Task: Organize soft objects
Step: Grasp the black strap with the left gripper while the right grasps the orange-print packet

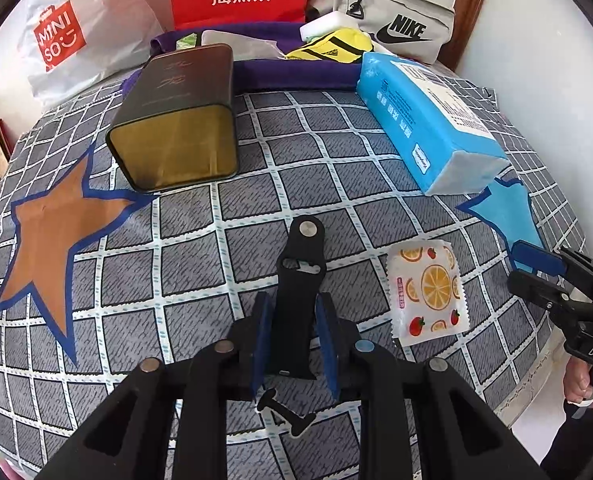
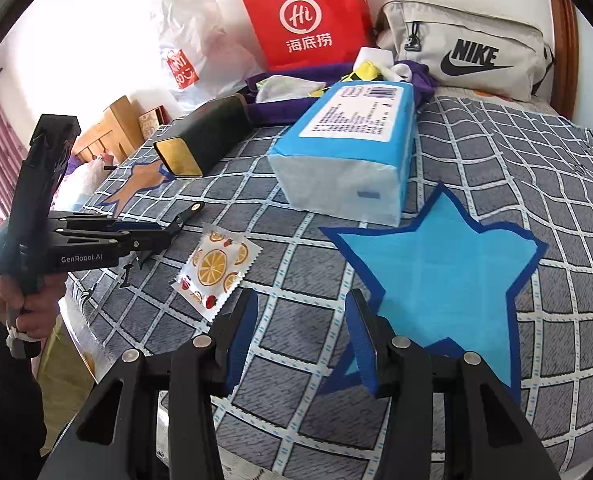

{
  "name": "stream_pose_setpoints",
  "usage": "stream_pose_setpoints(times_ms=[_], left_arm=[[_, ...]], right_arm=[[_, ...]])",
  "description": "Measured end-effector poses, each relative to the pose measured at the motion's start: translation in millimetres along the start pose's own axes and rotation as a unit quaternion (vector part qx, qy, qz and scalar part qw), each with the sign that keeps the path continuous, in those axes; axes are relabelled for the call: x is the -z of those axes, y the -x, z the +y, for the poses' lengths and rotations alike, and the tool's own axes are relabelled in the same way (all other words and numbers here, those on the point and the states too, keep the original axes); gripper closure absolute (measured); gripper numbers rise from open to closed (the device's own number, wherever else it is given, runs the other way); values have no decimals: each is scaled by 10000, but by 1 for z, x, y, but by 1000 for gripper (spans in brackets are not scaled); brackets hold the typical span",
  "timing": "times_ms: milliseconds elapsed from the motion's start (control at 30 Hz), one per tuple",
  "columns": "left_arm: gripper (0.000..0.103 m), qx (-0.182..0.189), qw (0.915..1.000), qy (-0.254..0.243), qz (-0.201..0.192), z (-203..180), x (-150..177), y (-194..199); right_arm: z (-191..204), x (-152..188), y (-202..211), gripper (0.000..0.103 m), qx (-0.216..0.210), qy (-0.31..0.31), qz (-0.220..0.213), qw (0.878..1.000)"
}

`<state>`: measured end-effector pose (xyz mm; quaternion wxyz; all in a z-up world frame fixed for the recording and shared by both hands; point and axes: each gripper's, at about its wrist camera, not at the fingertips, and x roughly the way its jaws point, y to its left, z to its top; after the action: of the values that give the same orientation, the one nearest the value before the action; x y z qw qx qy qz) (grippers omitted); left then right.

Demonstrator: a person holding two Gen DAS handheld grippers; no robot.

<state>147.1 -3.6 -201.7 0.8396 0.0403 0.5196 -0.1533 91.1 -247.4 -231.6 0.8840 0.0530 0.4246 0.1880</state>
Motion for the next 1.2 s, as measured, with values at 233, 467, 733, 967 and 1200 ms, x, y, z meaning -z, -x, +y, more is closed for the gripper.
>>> stream_pose_setpoints(times_ms=[233,467,733,967,1200], left_arm=[[77,-391,9976,-544,-195,-24,5,-4],[83,-184,9997,30,-182,7,1,2],[83,-402,9984,321,-229,43,10,18],[83,-162,9963,811,-221,79,17,18],[83,-133,9961,816,-321,76,22,16]], right_arm=[[10,-3,-4,57,-120,-103,74,9998],[39,-7,-16,47,-110,39,212,9997],[66,-15,-46,15,181,-170,363,9990],[89,-21,-65,9,955,-216,326,9947],[95,-18,-65,48,1566,176,129,9874]])
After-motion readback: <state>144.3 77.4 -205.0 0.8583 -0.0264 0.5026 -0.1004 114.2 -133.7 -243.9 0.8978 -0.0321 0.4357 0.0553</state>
